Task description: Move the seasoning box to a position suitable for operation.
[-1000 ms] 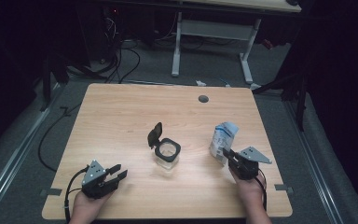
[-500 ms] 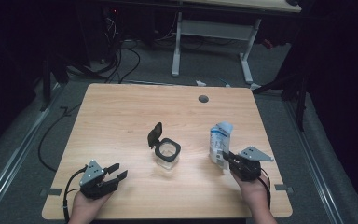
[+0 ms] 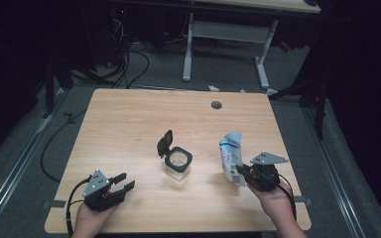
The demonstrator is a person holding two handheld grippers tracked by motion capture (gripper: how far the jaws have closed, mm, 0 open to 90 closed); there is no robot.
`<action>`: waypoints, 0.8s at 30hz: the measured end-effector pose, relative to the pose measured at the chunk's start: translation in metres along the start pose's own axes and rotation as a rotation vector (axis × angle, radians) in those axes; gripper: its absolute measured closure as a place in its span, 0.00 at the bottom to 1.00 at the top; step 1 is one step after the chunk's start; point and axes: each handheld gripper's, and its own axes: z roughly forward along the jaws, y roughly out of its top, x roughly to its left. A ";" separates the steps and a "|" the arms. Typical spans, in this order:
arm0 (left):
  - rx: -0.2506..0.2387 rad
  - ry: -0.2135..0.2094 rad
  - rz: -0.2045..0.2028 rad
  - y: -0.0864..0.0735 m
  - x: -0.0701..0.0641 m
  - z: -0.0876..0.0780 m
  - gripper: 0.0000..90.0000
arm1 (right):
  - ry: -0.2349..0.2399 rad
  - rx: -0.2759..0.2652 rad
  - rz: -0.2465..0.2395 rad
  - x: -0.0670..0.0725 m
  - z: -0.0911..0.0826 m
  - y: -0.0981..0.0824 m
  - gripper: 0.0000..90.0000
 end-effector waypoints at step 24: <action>-0.010 -0.011 0.015 0.000 -0.005 -0.001 0.57 | 0.032 0.233 -0.051 -0.007 -0.013 0.020 0.93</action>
